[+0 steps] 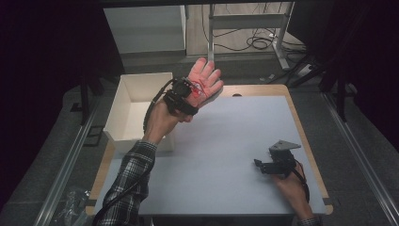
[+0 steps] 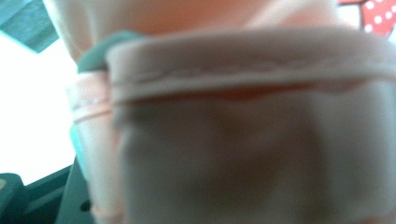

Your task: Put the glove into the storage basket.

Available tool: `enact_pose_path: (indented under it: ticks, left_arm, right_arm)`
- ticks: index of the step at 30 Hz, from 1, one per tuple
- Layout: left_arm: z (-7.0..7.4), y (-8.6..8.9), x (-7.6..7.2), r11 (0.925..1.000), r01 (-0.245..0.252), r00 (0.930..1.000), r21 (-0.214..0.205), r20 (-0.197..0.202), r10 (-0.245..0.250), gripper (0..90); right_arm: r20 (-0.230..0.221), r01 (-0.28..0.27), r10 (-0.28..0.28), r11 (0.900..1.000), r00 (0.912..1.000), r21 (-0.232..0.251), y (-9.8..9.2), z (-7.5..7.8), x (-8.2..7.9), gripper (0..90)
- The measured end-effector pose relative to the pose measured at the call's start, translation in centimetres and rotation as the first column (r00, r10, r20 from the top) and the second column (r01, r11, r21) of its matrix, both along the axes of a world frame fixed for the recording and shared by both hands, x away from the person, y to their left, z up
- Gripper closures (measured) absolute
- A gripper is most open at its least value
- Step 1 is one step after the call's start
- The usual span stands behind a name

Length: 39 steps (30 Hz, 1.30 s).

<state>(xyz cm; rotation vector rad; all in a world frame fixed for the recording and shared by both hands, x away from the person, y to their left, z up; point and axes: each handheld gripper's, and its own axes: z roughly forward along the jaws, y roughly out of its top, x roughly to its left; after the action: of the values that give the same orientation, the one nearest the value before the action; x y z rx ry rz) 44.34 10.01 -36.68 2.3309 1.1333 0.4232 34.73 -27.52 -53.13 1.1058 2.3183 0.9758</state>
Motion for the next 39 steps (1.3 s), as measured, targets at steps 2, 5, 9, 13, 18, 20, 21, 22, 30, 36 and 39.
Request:
enact_pose_path:
  ticks: [2, 5, 9, 13, 18, 20, 21, 22, 30, 36, 39]
  left_arm:
    - [0.3, 0.7, 0.2, 0.9996, -0.026, 0.9997, 0.007, 0.002, 0.026, 39.2]
    - [0.6, 1.8, 0.6, 0.9976, -0.068, 0.9977, 0.012, 0.006, 0.068, 39.1]
    - [0.8, 3.4, 0.8, 0.9921, -0.125, 0.9921, -0.002, 0.006, 0.125, 38.9]
    - [0.8, 5.0, 0.9, 0.9848, -0.174, 0.9847, -0.008, 0.009, 0.174, 38.5]
    - [0.6, 7.0, 1.0, 0.9742, -0.226, 0.9742, -0.003, 0.009, 0.226, 38.0]
    - [0.5, 7.9, 0.9, 0.9686, -0.249, 0.9686, -0.001, 0.006, 0.249, 37.9]
    - [0.5, 8.4, 0.9, 0.9657, -0.26, 0.9657, 0.0, 0.005, 0.26, 37.9]
    - [0.4, 8.8, 0.9, 0.9614, -0.275, 0.9614, -0.006, 0.004, 0.275, 37.9]
    - [-0.9, 12.2, 0.7, 0.9275, -0.374, 0.9273, -0.004, -0.022, 0.374, 37.7]
    - [-2.8, 13.5, 1.0, 0.9122, -0.41, 0.9109, -0.004, -0.056, 0.409, 37.7]
    - [-3.9, 13.6, 1.3, 0.9072, -0.421, 0.9054, -0.003, -0.066, 0.42, 37.7]
  right_arm:
    - [0.0, 0.0, 0.0, 1.0, 1.0, 0.0, 0.0, 0.0, 0.0, 19.6]
    - [0.0, 0.0, 0.0, 1.0, 1.0, 0.0, 0.0, 0.0, 0.0, 19.6]
    - [0.0, 0.0, 0.0, 1.0, 1.0, 0.0, 0.0, 0.0, 0.0, 19.6]
    - [0.001, 0.0, 0.0, 1.0, 1.0, 0.0, 0.0, 0.0, 0.0, 19.6]
    - [0.001, -0.001, 0.001, 1.0, 1.0, 0.0, 0.0, 0.0, 0.0, 19.6]
    - [0.001, 0.0, 0.0, 1.0, 1.0, 0.0, 0.0, 0.0, 0.0, 19.6]
    - [0.001, 0.0, 0.0, 1.0, 1.0, 0.0, 0.0, 0.0, 0.0, 19.6]
    - [0.001, 0.0, 0.0, 1.0, 1.0, -0.001, 0.0, 0.0, 0.0, 19.6]
    - [0.001, 0.0, 0.0, 1.0, 1.0, -0.001, 0.0, 0.0, 0.0, 19.6]
    - [0.001, 0.0, 0.0, 1.0, 1.0, -0.002, 0.0, 0.0, 0.0, 19.6]
    - [0.002, 0.0, 0.0, 1.0, 1.0, -0.002, 0.0, 0.0, 0.0, 19.6]
